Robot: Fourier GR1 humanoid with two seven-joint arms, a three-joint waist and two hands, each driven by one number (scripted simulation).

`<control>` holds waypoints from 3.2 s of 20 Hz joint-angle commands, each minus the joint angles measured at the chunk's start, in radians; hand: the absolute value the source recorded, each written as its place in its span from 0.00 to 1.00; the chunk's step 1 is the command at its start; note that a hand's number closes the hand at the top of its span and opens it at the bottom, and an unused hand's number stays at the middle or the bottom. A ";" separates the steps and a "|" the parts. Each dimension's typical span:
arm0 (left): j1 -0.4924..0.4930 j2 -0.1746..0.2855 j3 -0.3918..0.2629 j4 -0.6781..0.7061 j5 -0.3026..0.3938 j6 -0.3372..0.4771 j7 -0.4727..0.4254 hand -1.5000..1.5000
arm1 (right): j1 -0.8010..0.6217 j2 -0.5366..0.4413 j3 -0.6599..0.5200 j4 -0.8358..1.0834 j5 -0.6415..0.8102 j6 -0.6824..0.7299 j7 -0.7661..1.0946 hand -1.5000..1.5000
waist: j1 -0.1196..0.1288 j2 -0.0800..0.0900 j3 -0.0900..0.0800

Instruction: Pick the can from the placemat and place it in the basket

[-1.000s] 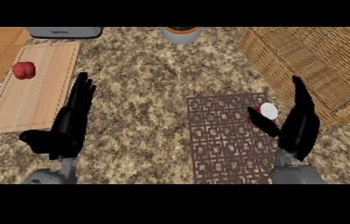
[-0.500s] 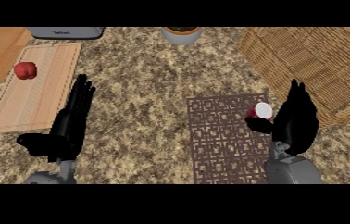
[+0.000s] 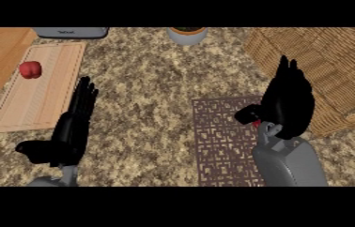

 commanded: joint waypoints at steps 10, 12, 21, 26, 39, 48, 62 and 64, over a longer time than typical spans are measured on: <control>-0.034 0.017 0.050 0.011 0.027 -0.039 0.015 0.50 | -0.051 0.007 0.007 0.033 -0.024 0.192 0.297 0.00 | -0.009 0.007 0.004; -0.026 -0.026 0.025 0.063 0.000 -0.021 -0.023 0.50 | -0.027 0.006 0.012 0.022 -0.034 0.186 0.294 0.00 | -0.017 0.008 0.004; -0.020 -0.045 0.032 0.045 -0.017 -0.023 -0.020 0.50 | 0.069 0.006 0.088 0.026 -0.020 0.076 0.259 0.00 | -0.013 0.009 0.005; 0.009 -0.027 0.052 -0.009 0.006 -0.044 0.009 0.50 | 0.065 0.006 0.024 0.075 0.022 0.073 0.212 0.00 | -0.011 0.007 0.005; 0.027 -0.042 0.060 0.007 -0.041 -0.064 -0.024 0.50 | 0.033 0.007 -0.026 0.268 0.013 -0.086 0.162 0.00 | -0.005 0.011 0.005; 0.077 -0.055 0.058 -0.034 -0.051 -0.075 -0.008 0.50 | 0.149 0.007 -0.052 0.246 0.013 -0.119 0.089 0.00 | -0.014 0.008 0.005; 0.027 -0.098 0.095 0.018 -0.081 -0.098 -0.009 0.50 | 0.126 0.007 -0.099 0.423 -0.003 -0.246 -0.001 0.00 | -0.011 0.011 0.005; 0.071 -0.103 0.071 -0.088 -0.108 -0.071 0.033 0.50 | 0.076 0.007 -0.109 0.385 -0.019 -0.178 0.040 0.00 | -0.010 0.009 0.005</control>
